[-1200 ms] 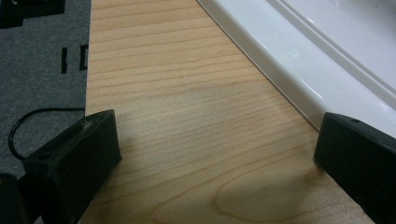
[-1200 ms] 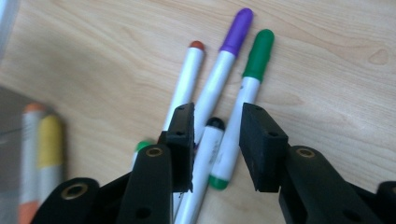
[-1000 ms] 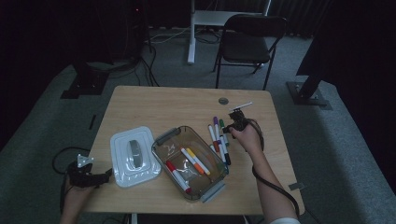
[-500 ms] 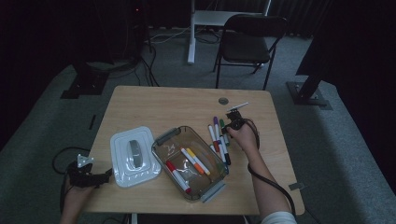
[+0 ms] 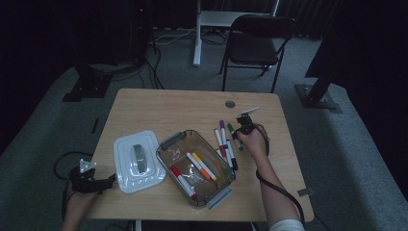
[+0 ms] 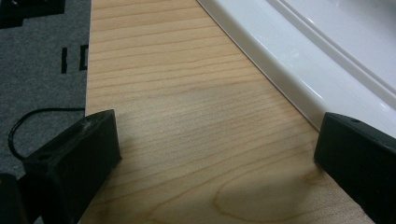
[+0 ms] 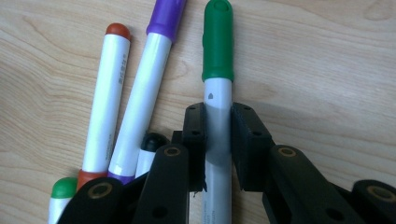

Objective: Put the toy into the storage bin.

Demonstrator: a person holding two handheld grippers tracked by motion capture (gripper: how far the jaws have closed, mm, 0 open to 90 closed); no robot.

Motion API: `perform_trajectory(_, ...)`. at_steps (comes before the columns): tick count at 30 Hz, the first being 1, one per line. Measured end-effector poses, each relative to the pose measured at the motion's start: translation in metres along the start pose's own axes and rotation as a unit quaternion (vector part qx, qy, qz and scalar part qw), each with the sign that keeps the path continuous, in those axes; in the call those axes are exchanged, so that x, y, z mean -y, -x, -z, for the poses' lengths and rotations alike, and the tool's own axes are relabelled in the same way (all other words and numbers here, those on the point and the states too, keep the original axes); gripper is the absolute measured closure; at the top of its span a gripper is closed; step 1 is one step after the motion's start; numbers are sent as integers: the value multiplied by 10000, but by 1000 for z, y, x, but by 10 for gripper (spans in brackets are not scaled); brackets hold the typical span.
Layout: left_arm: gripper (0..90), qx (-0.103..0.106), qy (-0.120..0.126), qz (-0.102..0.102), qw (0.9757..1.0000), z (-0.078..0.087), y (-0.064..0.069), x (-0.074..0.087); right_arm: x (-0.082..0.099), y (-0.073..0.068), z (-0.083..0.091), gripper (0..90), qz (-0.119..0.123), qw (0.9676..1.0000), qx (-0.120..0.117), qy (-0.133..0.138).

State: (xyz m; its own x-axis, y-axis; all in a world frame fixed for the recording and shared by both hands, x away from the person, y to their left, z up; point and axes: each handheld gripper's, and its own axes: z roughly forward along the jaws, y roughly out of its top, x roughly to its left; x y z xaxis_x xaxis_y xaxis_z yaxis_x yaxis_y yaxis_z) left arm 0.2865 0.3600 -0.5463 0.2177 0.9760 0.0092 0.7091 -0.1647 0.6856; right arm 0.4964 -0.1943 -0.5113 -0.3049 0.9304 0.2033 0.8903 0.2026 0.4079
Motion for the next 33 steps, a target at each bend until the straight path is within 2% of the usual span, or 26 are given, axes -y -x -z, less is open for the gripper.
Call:
perform_trajectory(8,7,-1,-2,-1,10000,0,0,0,5,9,14,764,-265,9995,-110,90)
perform_trajectory(10,7,-1,0,0,10000,0,0,0,5,10,16,764,-266,9995,-119,102)
perform_trajectory(14,6,-1,0,-2,10000,0,0,0,7,12,30,764,-382,9987,-198,260)
perform_trajectory(18,7,1,-1,-2,10000,0,0,0,7,9,48,765,-379,9980,-280,415)
perform_trajectory(20,7,1,1,-1,10000,0,0,0,7,5,59,765,-365,9976,-380,454)
perform_trajectory(21,7,0,1,1,10000,0,0,0,7,0,69,765,-295,9974,-370,543)
perform_trajectory(24,7,-2,-1,-2,10000,0,0,0,7,-6,79,765,-258,9964,-478,654)
perform_trajectory(28,7,0,0,-1,10000,0,0,0,6,-24,98,764,-52,9949,-654,771)
perform_trajectory(33,7,0,0,0,10000,0,0,0,6,-55,124,765,309,9901,-1007,927)
